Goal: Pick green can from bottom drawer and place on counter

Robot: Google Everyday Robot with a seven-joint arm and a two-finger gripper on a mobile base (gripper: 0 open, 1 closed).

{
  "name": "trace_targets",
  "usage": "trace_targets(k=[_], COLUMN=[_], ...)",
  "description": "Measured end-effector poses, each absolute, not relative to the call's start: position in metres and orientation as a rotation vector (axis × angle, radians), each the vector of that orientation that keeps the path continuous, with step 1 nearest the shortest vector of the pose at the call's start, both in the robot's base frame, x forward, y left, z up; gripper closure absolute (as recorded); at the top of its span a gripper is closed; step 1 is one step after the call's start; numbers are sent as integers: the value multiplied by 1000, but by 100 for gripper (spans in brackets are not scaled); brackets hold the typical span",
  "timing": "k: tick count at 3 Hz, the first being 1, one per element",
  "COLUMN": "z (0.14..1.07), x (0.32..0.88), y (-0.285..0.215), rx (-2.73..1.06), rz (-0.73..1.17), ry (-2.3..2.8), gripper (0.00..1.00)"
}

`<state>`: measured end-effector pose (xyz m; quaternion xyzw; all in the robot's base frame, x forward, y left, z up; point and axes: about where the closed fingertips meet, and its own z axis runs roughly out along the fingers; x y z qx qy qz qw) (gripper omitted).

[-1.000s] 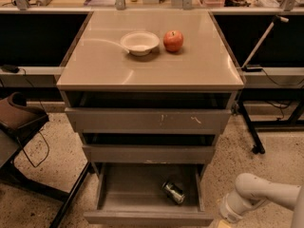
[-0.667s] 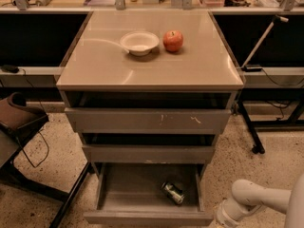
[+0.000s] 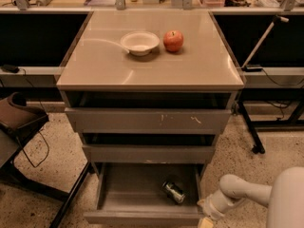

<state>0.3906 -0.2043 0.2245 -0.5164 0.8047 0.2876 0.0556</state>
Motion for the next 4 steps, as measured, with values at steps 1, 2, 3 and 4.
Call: trace_targets(k=[1,2,3,4], z=[229,256,256,241], x=[438,469,471,483], y=[-179,-187,-187,-174], rx=[-1494,-1384,-1381,-1340], rz=[925,948,948,884], ry=[2329,2242,2241,2248], gripper=[0,0,0,0])
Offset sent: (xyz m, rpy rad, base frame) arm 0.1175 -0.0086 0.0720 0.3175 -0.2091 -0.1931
